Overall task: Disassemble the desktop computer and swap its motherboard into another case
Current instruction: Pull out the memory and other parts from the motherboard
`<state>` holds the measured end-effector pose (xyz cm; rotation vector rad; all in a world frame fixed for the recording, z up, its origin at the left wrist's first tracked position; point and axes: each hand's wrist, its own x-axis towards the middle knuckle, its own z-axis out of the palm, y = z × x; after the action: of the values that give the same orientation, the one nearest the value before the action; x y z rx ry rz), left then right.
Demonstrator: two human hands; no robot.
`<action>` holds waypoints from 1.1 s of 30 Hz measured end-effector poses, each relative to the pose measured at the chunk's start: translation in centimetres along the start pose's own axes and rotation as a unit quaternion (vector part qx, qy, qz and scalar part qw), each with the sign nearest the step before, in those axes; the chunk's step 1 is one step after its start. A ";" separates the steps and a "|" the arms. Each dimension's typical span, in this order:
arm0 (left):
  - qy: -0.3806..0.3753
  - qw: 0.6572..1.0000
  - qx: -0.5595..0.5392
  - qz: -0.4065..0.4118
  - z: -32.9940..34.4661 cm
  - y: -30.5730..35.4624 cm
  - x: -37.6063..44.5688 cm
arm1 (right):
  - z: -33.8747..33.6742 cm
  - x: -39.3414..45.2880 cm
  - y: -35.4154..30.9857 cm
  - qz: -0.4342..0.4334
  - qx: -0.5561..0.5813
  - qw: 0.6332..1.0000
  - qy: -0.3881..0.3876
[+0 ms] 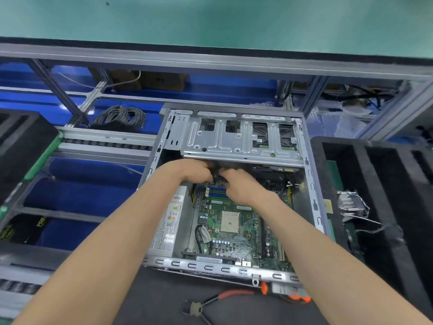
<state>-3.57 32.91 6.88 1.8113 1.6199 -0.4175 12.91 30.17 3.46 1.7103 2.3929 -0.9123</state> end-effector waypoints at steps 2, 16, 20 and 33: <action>-0.004 0.999 -0.042 0.014 0.1 0.2 -0.1 | -0.3 -1.0 0.4 -0.014 -0.034 0.999 -0.007; 0.143 0.942 0.298 0.054 2.6 7.4 -5.1 | -4.7 -7.5 3.0 -0.073 -0.241 0.968 -0.022; 0.106 0.968 0.181 0.136 4.4 9.7 -4.7 | -4.9 -8.5 3.1 -0.080 -0.289 0.954 -0.011; -0.137 0.968 0.044 0.205 9.5 9.9 -2.5 | -2.3 -8.1 3.2 -0.020 -0.212 0.977 -0.025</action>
<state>7.28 24.63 4.13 1.9931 1.0223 -0.5263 19.51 25.11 7.07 1.4642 2.3748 -0.3966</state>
